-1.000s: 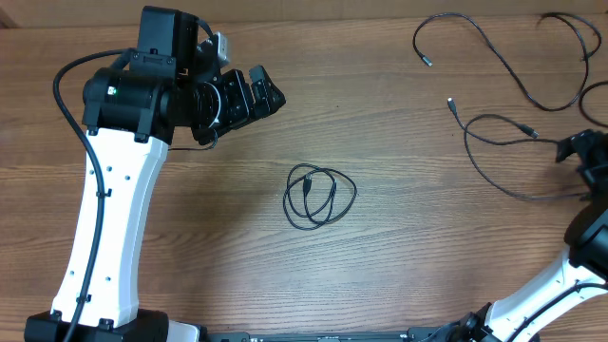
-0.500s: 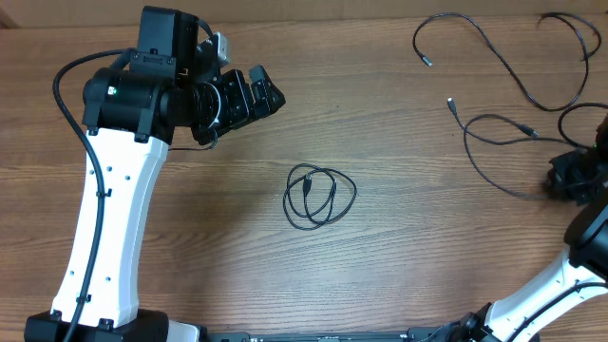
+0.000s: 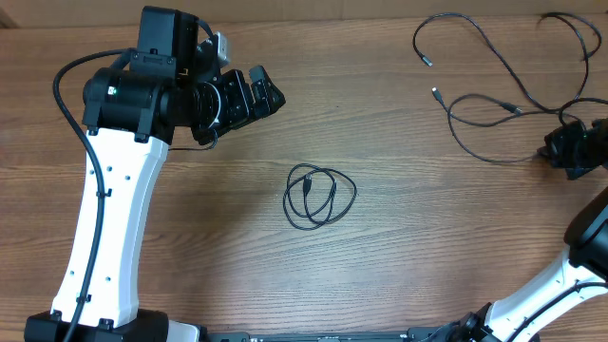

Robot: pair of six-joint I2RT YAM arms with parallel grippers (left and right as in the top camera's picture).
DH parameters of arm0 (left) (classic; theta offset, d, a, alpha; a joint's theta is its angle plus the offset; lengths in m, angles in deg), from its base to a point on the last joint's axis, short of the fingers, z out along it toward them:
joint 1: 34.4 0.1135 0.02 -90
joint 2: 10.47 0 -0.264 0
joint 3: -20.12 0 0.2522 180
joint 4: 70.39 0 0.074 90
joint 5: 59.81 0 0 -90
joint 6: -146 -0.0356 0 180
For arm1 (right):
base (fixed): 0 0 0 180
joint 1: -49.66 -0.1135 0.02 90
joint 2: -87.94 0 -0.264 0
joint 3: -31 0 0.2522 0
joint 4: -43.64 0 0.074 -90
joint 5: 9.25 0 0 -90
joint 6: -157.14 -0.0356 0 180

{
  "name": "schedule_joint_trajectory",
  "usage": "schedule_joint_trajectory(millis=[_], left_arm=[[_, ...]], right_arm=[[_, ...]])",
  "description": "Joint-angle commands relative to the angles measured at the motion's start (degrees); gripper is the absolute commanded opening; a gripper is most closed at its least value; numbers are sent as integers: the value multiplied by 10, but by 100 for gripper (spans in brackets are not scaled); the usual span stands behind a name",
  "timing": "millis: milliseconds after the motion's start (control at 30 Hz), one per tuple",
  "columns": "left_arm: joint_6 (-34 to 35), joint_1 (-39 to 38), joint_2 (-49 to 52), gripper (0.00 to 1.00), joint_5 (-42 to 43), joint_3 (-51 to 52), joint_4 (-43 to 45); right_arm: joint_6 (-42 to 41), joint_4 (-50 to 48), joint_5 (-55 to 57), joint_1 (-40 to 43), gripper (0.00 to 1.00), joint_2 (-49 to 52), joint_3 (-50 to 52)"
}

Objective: Untangle cables

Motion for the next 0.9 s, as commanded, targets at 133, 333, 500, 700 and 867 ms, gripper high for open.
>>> schedule_joint_trajectory(millis=[133,333,500,700,867], left_arm=[[-16,-4,-5,100,-7,-11,2],[-16,-4,-5,100,-11,-11,-3],[-51,-4,-5,100,-7,-11,-7],[-91,-4,-11,100,42,-11,-8],[-90,-4,-47,100,27,-11,-26]], right_arm=[[14,32,-25,-1,73,0,-62],[13,138,-20,0,100,0,-185],[10,266,-14,-2,100,0,-333],[8,405,-14,-17,100,-28,-465],[9,481,-14,-45,100,-120,-480]])
